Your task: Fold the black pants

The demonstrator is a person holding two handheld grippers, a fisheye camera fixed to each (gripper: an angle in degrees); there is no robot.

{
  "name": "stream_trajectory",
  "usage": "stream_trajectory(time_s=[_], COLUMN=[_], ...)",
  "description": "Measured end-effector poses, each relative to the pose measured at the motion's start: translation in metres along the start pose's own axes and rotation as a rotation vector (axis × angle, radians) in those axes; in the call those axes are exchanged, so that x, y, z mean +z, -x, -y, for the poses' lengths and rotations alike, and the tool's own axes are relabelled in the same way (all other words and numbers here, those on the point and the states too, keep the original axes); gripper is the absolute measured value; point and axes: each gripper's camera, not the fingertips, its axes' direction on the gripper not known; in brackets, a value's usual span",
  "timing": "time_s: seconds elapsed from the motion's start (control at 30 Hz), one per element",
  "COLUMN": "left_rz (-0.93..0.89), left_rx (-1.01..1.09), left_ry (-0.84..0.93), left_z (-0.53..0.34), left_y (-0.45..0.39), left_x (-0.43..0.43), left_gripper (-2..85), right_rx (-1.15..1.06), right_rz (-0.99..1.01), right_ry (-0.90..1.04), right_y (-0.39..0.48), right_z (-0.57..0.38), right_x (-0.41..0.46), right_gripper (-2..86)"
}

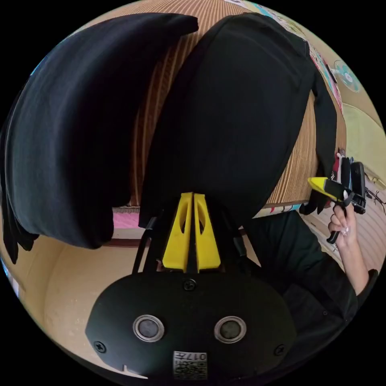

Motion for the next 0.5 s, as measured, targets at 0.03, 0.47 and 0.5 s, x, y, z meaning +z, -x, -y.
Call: stream_trajectory(time_s=[0.03, 0.47, 0.5], left_rz=[0.017, -0.565, -0.546], left_rx=[0.015, 0.364, 0.433], left_ry=[0.017, 0.096, 0.118], left_z=[-0.002, 0.051, 0.066], left_y=[-0.005, -0.144, -0.177], left_x=[0.005, 0.006, 0.012], left_gripper=[-0.6, 15.8, 16.7], right_rx=[-0.005, 0.431, 0.433], right_rz=[0.001, -0.209, -0.208], right_ry=[-0.006, -0.477, -0.483], right_y=[-0.002, -0.181, -0.193], right_z=[-0.003, -0.173, -0.174], right_x=[-0.007, -0.230, -0.236], right_gripper=[2.0, 7.0, 7.9])
